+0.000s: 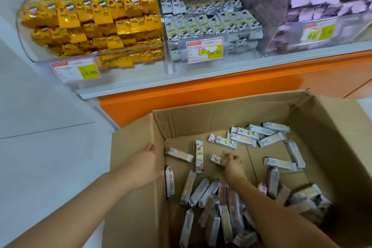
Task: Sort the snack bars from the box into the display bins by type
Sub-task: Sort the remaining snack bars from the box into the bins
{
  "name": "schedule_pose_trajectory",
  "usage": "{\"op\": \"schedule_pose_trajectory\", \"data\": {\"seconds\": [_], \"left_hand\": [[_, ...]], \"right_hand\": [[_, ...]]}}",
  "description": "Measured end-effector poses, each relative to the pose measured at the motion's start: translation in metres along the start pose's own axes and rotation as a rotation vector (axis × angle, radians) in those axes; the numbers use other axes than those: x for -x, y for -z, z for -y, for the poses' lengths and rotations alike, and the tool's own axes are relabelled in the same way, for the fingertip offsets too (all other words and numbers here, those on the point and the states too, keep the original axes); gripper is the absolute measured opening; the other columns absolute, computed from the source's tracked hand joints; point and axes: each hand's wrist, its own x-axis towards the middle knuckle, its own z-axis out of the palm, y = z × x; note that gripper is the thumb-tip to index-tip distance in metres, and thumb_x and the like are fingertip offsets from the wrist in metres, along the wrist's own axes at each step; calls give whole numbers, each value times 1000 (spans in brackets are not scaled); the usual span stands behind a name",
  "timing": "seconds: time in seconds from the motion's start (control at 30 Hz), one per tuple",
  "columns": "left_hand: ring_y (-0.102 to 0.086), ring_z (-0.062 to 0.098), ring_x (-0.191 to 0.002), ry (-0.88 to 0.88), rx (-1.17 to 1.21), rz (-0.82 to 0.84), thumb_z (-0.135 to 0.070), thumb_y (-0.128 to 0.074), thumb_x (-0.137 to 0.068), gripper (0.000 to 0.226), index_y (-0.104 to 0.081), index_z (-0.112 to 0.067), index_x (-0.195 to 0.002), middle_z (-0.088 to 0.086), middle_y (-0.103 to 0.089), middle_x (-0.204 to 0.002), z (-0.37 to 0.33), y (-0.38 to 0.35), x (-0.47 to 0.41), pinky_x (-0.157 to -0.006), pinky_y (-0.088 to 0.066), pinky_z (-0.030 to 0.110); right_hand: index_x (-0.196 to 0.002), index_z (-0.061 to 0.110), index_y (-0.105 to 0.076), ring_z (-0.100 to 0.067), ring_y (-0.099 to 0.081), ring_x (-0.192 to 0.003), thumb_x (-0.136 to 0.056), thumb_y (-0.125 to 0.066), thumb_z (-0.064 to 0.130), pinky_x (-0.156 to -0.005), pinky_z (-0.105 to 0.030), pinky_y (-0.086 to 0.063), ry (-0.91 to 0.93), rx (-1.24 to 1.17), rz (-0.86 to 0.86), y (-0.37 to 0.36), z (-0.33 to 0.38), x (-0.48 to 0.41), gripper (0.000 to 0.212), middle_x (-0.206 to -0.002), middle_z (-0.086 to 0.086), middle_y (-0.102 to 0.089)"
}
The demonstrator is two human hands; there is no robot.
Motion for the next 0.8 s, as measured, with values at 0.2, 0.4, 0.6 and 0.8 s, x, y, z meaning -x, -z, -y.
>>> {"op": "schedule_pose_trajectory", "data": {"seconds": [0.2, 0.4, 0.6, 0.8], "left_hand": [[-43, 17, -131, -1, 5, 0, -45, -50, -94, 84, -3, -6, -152, 5, 6, -160, 2, 2, -4, -105, -37, 26], [-47, 20, -126, 2, -11, -6, -44, -48, -95, 81, -3, -7, -152, 4, 6, -160, 2, 5, -7, -100, -41, 28], [-46, 21, -126, 8, 2, 2, -44, -48, -95, 81, -2, -8, -152, 4, 6, -160, 0, 7, -5, -102, -40, 30], [-33, 20, -138, 23, 98, 32, -43, -48, -96, 74, -14, -8, -151, 3, -7, -160, 0, 11, -1, -107, -34, 30]], "right_hand": [[-126, 10, -52, -31, -53, -111, -93, -51, 10, -89, -30, -42, 20, -17, -89, -16, -15, -17, 34, -122, -18, -54], [-131, 6, -40, -30, -46, -119, -80, -70, 48, -97, -35, -41, 57, -126, -7, -42, 40, -20, 72, -127, -15, -48], [-136, 1, -27, -35, -39, -125, -85, -64, 41, -103, -41, -39, 40, -10, -100, -58, 57, -28, 74, -136, -20, -41], [-121, 5, -44, -29, -57, -108, -75, -74, 38, -90, -37, -51, -107, -312, -59, -31, 56, -28, 64, -120, -16, -56]]}}
